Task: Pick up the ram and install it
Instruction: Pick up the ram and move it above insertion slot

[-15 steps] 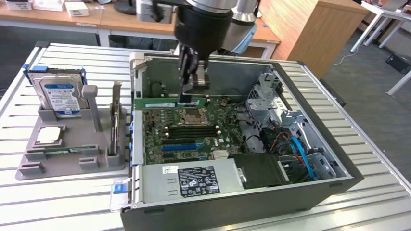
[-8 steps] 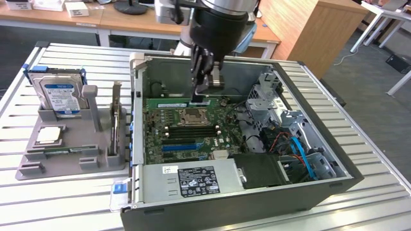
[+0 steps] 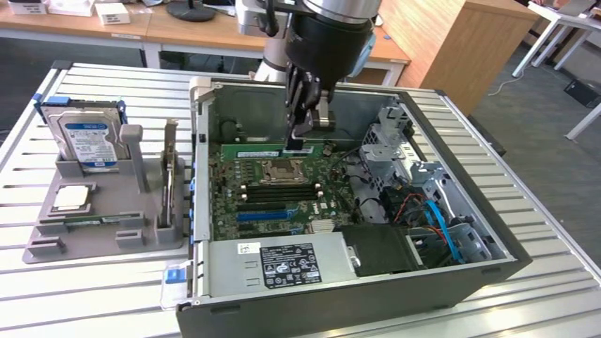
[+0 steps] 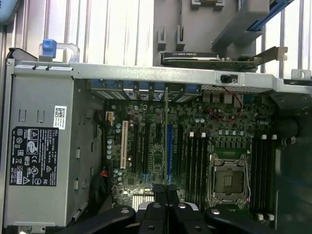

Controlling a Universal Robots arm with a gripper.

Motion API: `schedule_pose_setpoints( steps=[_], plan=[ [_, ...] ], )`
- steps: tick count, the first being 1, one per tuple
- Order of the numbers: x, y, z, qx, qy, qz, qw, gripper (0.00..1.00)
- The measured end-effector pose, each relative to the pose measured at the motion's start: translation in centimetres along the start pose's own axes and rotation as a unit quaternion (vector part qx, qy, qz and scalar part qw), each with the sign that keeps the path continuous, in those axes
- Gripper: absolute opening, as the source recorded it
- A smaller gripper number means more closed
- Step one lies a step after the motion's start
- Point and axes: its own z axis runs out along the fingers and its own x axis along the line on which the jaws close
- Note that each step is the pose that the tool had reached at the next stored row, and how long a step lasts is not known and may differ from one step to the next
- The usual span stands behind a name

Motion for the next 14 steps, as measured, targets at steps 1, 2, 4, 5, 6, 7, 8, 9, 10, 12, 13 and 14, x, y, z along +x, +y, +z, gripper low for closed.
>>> schedule_pose_setpoints(
  steps=[1,2,4,5,6,7,8,9,10,12,13,14],
  plan=[
    [0.0,-0.04,0.0,0.0,0.0,0.0,1.0,0.11],
    [0.0,-0.08,0.0,0.0,-0.0001,0.002,1.0,0.11],
    [0.0,-0.19,-0.01,0.0001,-0.0002,0.005,1.0,0.11],
    [0.0,-0.26,-0.01,0.0002,-0.0002,0.006,1.0,0.11],
    [0.0,-0.31,-0.01,0.0002,-0.0003,0.008,1.0,0.11],
    [0.0,-0.35,-0.01,0.0003,-0.0004,0.01,0.9999,0.11],
    [0.0,-0.41,-0.01,0.0004,-0.0005,0.012,0.9999,0.11],
    [0.0,-0.48,-0.01,0.0004,-0.0005,0.014,0.9999,0.11],
    [0.0,-0.58,-0.02,0.0005,-0.0006,0.015,0.9999,0.11],
    [0.0,-0.83,-0.02,0.0005,-0.0006,0.016,0.9999,0.11],
    [0.0,-0.99,-0.04,0.0005,-0.0006,0.016,0.9999,0.11],
    [0.0,-1.18,-0.04,0.0005,-0.0006,0.016,0.9999,0.11]
  ],
)
